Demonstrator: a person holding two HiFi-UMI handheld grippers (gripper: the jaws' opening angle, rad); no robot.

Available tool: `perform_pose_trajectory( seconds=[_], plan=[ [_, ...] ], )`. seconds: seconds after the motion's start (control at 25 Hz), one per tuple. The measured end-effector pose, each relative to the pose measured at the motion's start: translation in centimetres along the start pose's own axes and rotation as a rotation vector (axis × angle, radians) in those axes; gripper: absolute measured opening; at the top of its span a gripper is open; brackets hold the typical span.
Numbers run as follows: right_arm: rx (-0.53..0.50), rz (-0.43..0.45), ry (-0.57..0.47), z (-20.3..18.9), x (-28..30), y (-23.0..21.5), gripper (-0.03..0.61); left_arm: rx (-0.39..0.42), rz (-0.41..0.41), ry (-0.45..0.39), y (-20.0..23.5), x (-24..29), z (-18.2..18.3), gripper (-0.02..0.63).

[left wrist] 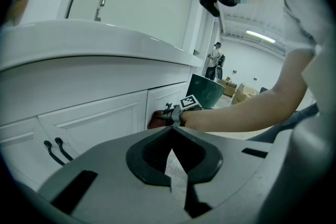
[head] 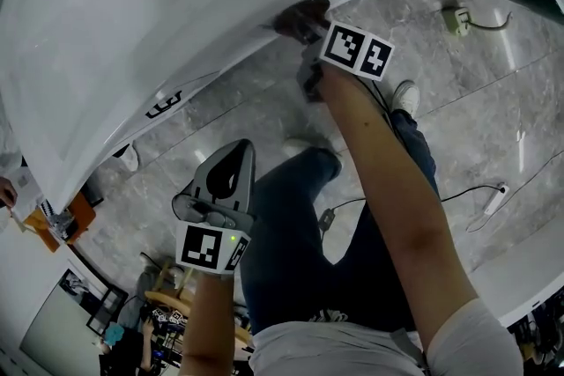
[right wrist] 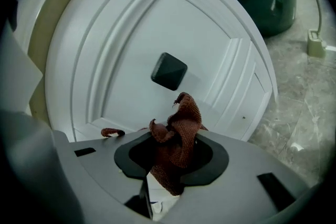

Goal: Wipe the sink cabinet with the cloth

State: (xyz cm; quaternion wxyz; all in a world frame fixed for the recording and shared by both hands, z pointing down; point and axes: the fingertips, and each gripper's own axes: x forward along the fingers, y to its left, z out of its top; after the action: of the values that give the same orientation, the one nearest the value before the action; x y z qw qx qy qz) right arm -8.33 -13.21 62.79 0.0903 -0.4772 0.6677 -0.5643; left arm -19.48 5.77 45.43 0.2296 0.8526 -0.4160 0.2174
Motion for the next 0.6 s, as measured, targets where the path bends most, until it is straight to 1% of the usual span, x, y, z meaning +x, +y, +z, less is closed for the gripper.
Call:
perform_pose_trajectory(
  seconds=[0.16,0.36,0.6],
  plan=[
    [-0.001,0.028,-0.019,0.9,-1.2,2.7,0.117,-0.009,-0.012,0.001,-0.9,-0.8,0.6,0.011],
    [-0.009,0.058,-0.019,2.2,-2.6,5.7,0.117,-0.007,-0.027,-0.014,-2.3,-1.3,2.4,0.011],
    [0.005,0.061,0.008,2.7,-3.1,6.4,0.117,-0.032,-0.015,-0.018,-3.9,-1.8,3.6,0.011]
  ],
)
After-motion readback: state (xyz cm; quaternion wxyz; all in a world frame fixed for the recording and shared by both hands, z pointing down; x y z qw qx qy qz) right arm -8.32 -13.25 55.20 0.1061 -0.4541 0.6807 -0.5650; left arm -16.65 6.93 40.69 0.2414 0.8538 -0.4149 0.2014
